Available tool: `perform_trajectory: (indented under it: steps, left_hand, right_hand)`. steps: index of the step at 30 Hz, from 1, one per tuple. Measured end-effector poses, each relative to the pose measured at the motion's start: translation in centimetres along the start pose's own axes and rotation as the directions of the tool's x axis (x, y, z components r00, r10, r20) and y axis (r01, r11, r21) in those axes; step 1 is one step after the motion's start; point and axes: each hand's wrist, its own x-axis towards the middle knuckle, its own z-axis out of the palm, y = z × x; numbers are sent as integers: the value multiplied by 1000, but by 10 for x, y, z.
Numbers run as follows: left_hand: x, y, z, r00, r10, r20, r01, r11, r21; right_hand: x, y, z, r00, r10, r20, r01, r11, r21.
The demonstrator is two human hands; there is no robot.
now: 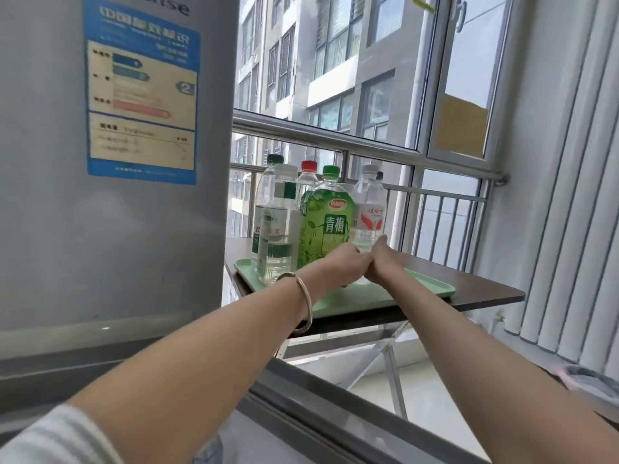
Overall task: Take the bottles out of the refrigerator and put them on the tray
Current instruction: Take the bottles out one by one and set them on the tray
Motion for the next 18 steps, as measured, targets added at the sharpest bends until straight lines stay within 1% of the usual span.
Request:
perform_trajectory:
  steps: [2, 4, 5, 6, 8, 10, 12, 13, 14, 16, 18]
  left_hand:
    - [-4, 1, -2, 1000, 3, -10, -3, 1000, 6]
    - [-11, 3, -6, 998, 32, -55, -30, 999, 42]
    - [-17, 5, -11, 995, 57, -85, -51, 997, 66]
    - [-23, 8, -16, 990, 86, -115, -76, 993, 88]
    - [-40, 12, -29, 973, 152, -174, -133, 984, 116]
    - [-70, 15, -46, 947, 205, -248, -172, 974, 148]
    - [-106, 9, -66, 898, 251, -362, -182, 960, 214]
    - [-122, 6, -75, 864, 280, -419, -185, 949, 254]
    - [-142, -3, -85, 833, 290, -471, -170, 945, 281]
    - [-174, -23, -103, 791, 280, -545, -123, 944, 306]
    - [-211, -58, -118, 785, 217, -580, -46, 955, 295]
  right_hand:
    - [-4, -4, -1, 1000, -21, -19, 19, 993, -114]
    - [-21, -12, -4, 989, -129, -68, 110, 967, -232]
    - [-31, -14, -6, 971, -214, -104, 183, 951, -249]
    - [-42, -19, -8, 935, -321, -152, 272, 922, -276]
    - [-71, -31, -9, 839, -490, -239, 428, 863, -267]
    - [-109, -45, -2, 731, -632, -258, 583, 775, -245]
    - [-153, -56, 9, 642, -743, -190, 714, 669, -204]
    - [-171, -61, 13, 610, -775, -164, 757, 631, -168]
    - [-192, -64, 21, 588, -800, -121, 789, 600, -133]
    - [-226, -70, 35, 551, -835, -10, 828, 548, -121]
    - [-262, -67, 61, 518, -840, 160, 855, 506, -111]
